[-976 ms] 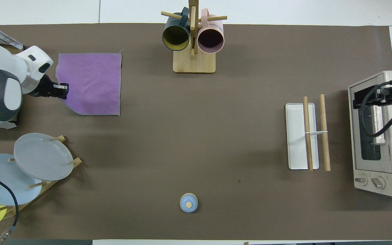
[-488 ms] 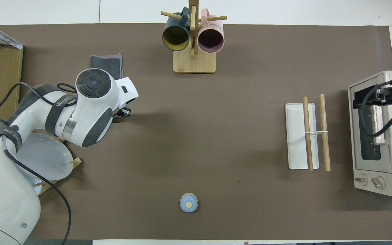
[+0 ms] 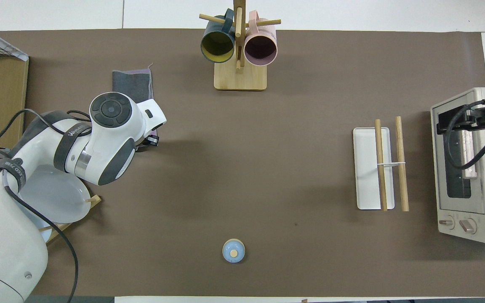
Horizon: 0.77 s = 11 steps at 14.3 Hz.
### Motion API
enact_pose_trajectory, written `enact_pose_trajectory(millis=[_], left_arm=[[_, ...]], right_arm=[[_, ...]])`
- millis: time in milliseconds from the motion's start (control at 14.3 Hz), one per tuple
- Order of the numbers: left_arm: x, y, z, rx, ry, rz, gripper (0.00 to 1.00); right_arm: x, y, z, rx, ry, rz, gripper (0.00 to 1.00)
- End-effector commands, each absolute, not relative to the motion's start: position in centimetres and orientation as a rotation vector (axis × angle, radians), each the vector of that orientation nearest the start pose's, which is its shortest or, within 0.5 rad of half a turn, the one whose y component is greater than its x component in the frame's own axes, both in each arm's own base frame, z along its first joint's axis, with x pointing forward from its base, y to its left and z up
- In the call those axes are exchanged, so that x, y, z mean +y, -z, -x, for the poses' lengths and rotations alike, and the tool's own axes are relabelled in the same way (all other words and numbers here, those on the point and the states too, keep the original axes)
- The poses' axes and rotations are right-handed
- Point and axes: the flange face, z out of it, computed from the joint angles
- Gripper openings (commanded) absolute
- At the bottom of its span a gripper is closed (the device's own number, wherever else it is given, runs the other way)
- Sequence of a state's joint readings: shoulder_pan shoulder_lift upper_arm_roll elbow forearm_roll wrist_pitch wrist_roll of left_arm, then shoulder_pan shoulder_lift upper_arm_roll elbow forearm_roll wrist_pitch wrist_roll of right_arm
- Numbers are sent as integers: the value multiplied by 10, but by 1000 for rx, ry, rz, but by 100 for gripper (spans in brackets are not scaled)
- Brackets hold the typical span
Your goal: Fold towel and hang on rack
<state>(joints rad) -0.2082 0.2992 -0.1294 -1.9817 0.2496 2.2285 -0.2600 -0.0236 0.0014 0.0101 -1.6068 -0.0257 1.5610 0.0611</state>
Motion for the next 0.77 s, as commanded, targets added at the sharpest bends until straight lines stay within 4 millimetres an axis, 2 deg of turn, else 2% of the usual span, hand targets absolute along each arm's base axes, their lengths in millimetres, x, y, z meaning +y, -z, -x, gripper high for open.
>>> enact_pose_trajectory(millis=[0,209,279,418,557,697], left_arm=[[-170,-349,-569,189,14,3058,100],[-134,-364,-585,50,14,3173,100],[-121,-364,-588,52,14,3218,100],[-79,-361,-596,13,57,3308,100],[-65,-352,-596,3,85,3363,100],[-58,-331,-596,-12,117,3384,100]], right_arm=[[-13,-606,-550,99,-94,3153,100],[-13,-604,-547,85,-123,3152,100],[-12,-604,-546,80,-128,3152,100],[-8,-604,-545,68,-138,3153,100],[-5,-600,-544,29,-152,3152,100],[7,-597,-540,-72,-164,3148,100]])
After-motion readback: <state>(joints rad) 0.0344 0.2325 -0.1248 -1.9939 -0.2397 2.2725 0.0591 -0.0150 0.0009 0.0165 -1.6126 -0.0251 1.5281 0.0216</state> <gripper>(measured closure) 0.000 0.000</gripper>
